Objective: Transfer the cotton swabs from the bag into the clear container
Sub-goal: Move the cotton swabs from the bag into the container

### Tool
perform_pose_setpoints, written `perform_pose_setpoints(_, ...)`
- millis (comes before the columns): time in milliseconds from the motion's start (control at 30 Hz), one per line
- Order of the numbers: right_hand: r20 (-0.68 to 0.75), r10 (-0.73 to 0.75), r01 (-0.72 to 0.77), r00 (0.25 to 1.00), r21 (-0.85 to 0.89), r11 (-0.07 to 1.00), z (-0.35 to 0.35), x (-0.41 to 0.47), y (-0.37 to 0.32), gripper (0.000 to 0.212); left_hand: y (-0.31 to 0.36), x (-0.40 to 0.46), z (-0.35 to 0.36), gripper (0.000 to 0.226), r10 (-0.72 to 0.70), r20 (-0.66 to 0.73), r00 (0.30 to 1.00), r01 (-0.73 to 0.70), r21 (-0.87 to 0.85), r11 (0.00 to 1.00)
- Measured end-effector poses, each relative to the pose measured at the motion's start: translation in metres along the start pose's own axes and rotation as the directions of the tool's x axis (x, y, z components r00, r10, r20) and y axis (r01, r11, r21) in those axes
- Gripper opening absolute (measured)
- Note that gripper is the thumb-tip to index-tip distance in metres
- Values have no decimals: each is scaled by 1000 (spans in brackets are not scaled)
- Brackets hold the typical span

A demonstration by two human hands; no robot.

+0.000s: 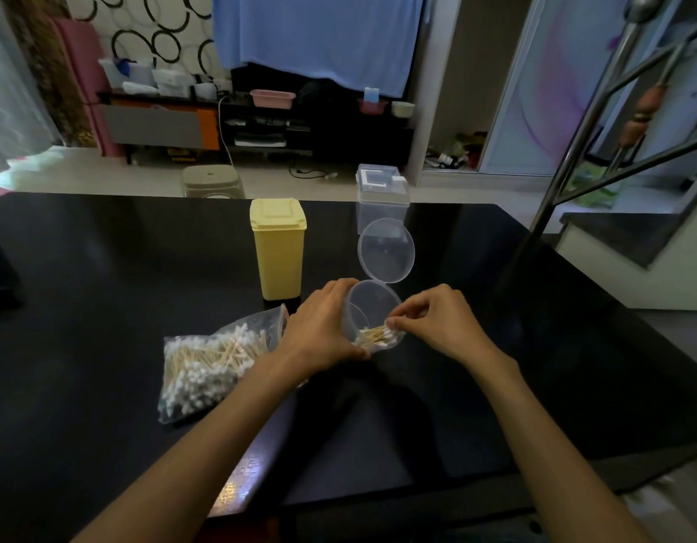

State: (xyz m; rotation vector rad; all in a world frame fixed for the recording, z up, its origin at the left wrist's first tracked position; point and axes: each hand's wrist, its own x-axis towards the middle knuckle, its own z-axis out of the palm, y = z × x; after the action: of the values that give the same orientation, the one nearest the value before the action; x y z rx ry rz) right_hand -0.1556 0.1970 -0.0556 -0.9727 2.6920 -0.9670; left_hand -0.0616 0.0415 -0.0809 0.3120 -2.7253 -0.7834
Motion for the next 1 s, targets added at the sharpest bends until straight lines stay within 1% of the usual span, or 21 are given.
perform_pose_setpoints(67, -26, 4, -3, 1000, 34, 999, 0, 2, 0, 16, -4, 2, 2, 98, -43, 22, 999, 45, -117, 992)
perform_pose_setpoints(133, -67, 29, -24, 997, 75, 997, 0, 4, 2, 15, -8, 4, 5, 95, -85, 61, 995, 99, -273, 957)
perform_pose_setpoints(200, -82, 67, -59, 994, 96, 994, 1, 6, 5, 15, -11, 5, 9, 93, -112, 103, 988, 141, -360, 922)
perform_pose_setpoints(333, -19, 103, -102, 994, 65, 993, 6, 7, 10, 17, -12, 4, 15, 89, -127, 154, 980, 181, -426, 886)
perform_pose_setpoints(533, 28, 125, -127, 992, 86, 988, 7, 8, 6, 18, -14, 5, 16, 101, -160, 248, 955, 257, -430, 866)
perform_pose_setpoints(667, 29, 147, -149, 989, 96, 984, 6, 8, 6, 18, -5, 5, 4, 122, -185, 319, 930, 303, -375, 876)
perform_pose_setpoints(733, 1, 142, -142, 990, 82, 987, 1, 7, 4, 19, -1, 3, -12, 117, -184, 342, 921, 308, -353, 883)
perform_pose_setpoints(767, -34, 123, -121, 992, 70, 990, -3, 6, 1, 21, -1, 1, -23, 109, -176, 325, 929, 286, -331, 899)
perform_pose_setpoints(833, -115, 63, -54, 991, 80, 995, -9, 4, -10, 21, -9, -7, -46, 83, -158, 217, 963, 209, -236, 949)
perform_pose_setpoints(900, -134, 3, 16, 991, 137, 990, -9, 0, -27, 20, -23, -22, -66, 59, -184, 51, 982, 185, -32, 982)
perform_pose_setpoints(967, -72, -47, 59, 996, 175, 983, 1, -5, -46, 18, -40, -42, -75, 50, -201, -92, 975, 214, 157, 964)
perform_pose_setpoints(1000, -15, -70, 72, 997, 181, 981, 10, -7, -55, 17, -50, -53, -75, 50, -204, -120, 972, 224, 198, 954)
